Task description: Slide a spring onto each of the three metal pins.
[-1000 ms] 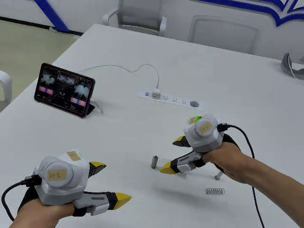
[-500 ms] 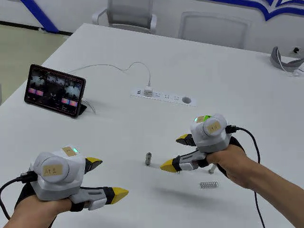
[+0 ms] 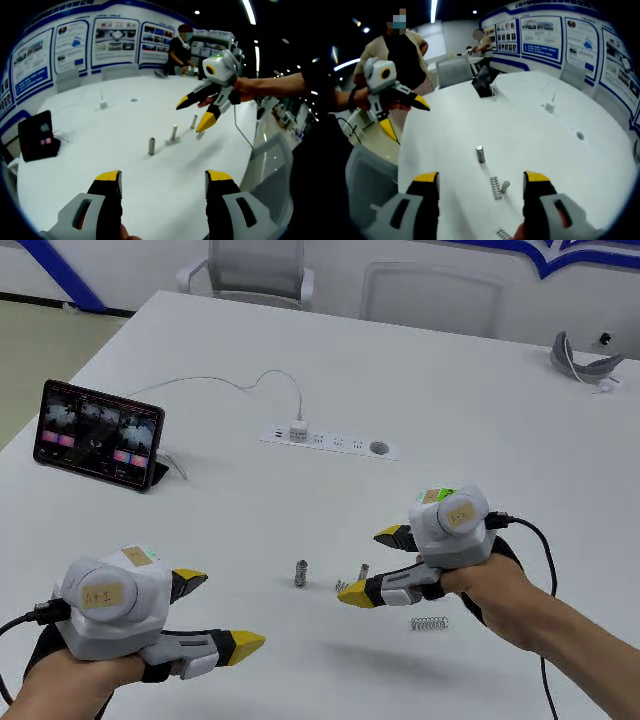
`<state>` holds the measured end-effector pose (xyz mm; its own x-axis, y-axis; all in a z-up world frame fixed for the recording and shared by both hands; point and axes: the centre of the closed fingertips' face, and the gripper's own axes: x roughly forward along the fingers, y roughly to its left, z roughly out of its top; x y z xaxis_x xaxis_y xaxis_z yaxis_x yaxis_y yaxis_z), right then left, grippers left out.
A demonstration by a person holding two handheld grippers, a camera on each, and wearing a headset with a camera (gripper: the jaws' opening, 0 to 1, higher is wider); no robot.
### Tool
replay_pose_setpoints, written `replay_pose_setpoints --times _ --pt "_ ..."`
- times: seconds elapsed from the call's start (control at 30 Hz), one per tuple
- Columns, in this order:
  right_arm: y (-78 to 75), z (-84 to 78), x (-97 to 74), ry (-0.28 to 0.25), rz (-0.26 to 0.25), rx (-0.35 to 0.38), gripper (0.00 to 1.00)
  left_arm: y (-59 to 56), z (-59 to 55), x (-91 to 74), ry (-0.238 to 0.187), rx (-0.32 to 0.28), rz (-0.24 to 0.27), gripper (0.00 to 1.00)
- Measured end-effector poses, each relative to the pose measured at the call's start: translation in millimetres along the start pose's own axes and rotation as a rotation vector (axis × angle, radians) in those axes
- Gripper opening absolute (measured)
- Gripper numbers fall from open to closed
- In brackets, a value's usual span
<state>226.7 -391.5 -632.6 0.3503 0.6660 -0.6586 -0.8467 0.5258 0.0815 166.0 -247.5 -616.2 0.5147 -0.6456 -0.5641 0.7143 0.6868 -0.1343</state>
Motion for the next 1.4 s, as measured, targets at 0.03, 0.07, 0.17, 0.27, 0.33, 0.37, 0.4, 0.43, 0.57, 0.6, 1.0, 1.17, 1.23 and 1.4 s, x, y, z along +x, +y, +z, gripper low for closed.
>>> replay_pose_setpoints --times 0.03,0.07,0.17,0.27,0.33,0.37,0.4,0.43,0.57,0.6,1.0,1.17,1.23,1.4 --pt "0.5 -0.8 -1.3 -0.003 -0.002 0.002 0.7 0.4 0.0 0.1 0.0 0.0 0.0 0.69" --pt "0.5 -2.0 -2.5 -0.005 -0.005 0.005 0.7 0.7 0.2 0.3 0.001 0.001 0.0 0.69" --pt "1.3 -5.6 -8.6 -0.011 -0.016 0.019 0.71 1.1 1.4 1.2 0.0 0.001 0.0 0.69" --pt "1.2 -8.4 -14.2 -0.018 -0.025 0.029 0.72 0.9 2.4 2.5 -0.001 0.003 0.0 0.7" --pt "1.1 -9.3 -18.2 -0.024 -0.034 0.034 0.73 0.9 2.8 3.3 0.0 0.004 -0.001 0.7" --pt "0.9 -10.4 -21.1 -0.028 -0.039 0.037 0.73 1.0 3.1 4.1 0.001 0.005 -0.001 0.7" --pt "0.2 -11.3 -22.8 -0.03 -0.043 0.04 0.73 1.0 3.4 4.7 0.001 0.005 -0.002 0.7" --pt "-0.7 -12.8 -25.4 -0.034 -0.049 0.048 0.74 0.4 4.1 5.4 0.0 0.005 -0.003 0.7" --pt "-0.1 -17.5 -32.9 -0.046 -0.062 0.07 0.75 -1.5 5.9 7.7 0.001 0.01 -0.009 0.71" --pt "0.7 -20.0 -34.8 -0.045 -0.065 0.073 0.75 -2.0 5.9 8.5 0.003 0.012 -0.011 0.71" --pt "7.3 -43.8 -55.9 -0.051 -0.106 0.111 0.77 -5.9 5.5 13.8 0.011 0.013 -0.026 0.72" --pt "7.4 -50.4 -61.1 -0.066 -0.122 0.148 0.77 -8.1 6.3 15.9 0.013 0.017 -0.031 0.72" --pt "7.9 -52.3 -63.5 -0.073 -0.127 0.162 0.78 -9.8 6.8 16.6 0.015 0.02 -0.035 0.72" --pt "9.3 -58.5 -69.0 -0.074 -0.135 0.176 0.79 -15.3 8.9 19.5 0.019 0.036 -0.05 0.73"
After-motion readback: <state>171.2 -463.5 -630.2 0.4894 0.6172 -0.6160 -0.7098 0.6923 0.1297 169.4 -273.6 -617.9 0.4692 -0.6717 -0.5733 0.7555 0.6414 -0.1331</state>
